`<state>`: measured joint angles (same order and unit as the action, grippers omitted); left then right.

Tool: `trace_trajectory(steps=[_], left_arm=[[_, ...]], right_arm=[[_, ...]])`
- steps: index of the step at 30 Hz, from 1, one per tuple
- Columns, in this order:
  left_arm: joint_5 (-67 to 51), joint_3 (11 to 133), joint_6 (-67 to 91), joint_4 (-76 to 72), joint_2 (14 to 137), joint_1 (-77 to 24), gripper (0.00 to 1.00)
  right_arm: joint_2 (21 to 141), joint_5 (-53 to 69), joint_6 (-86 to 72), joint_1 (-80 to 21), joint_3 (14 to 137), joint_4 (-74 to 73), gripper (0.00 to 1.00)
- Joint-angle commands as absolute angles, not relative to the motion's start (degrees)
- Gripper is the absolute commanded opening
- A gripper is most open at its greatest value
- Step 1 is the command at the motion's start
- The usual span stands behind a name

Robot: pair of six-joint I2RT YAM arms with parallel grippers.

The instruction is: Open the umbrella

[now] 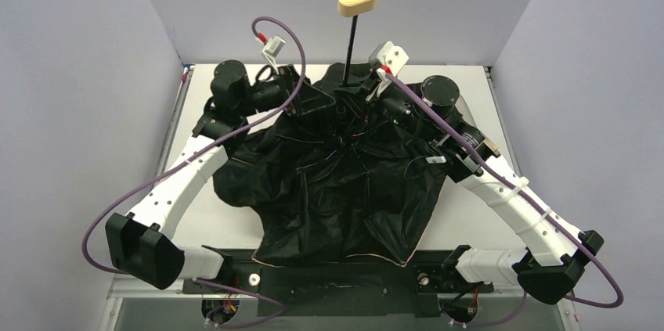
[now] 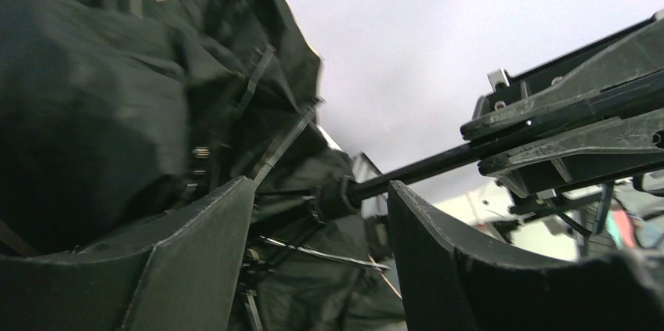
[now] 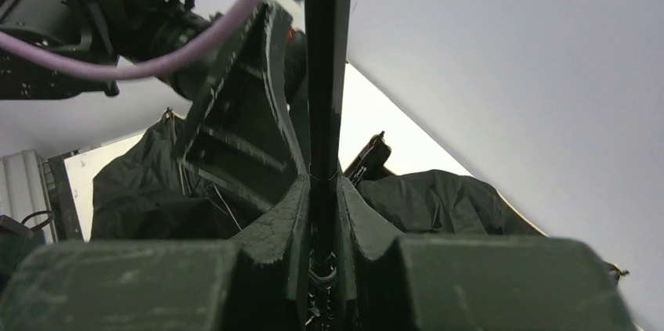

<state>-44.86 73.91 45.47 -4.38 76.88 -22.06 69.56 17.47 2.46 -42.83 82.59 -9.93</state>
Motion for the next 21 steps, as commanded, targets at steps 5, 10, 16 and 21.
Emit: trace_trajectory(steps=[5, 10, 16, 21], left_arm=[[-32.62, 70.8, 49.15, 3.78, 78.68, -22.23, 0.56], [-21.46, 68.82, 44.81, 12.67, 81.04, -16.91, 0.53], [-19.35, 68.05, 39.61, 17.01, 82.21, -14.35, 0.53], [-21.96, 69.27, 34.79, 12.67, 79.6, -13.55, 0.54]], right_arm=[[68.62, 21.03, 4.44, -45.57, 86.76, -6.53, 0.0], [67.95, 20.93, 4.65, -46.13, 87.91, -8.03, 0.0], [67.36, 21.85, 5.36, -46.06, 88.68, -10.32, 0.0], [67.28, 21.49, 5.85, -45.84, 87.68, -11.25, 0.0]])
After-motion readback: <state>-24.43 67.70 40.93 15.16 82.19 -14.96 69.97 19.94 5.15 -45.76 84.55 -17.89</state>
